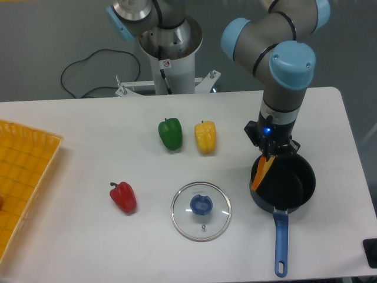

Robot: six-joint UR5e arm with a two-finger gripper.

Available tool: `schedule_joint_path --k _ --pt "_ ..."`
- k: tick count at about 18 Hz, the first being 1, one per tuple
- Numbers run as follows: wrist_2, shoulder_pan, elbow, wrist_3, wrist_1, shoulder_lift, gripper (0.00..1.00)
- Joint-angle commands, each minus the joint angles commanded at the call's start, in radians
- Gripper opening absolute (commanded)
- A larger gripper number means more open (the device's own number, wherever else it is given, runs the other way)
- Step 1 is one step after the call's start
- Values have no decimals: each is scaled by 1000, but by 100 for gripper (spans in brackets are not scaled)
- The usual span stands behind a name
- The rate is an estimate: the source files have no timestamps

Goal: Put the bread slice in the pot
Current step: 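Carry the held bread slice over the dark blue saucepan, then lower the bread slice into the saucepan and shift it toward the pot center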

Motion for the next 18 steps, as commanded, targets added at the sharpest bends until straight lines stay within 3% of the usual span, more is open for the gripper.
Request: schedule_joint_path --k 4,18 --pt "0 5 -2 -6 32 -15 15" --pt "2 20 -3 3 34 -31 15"
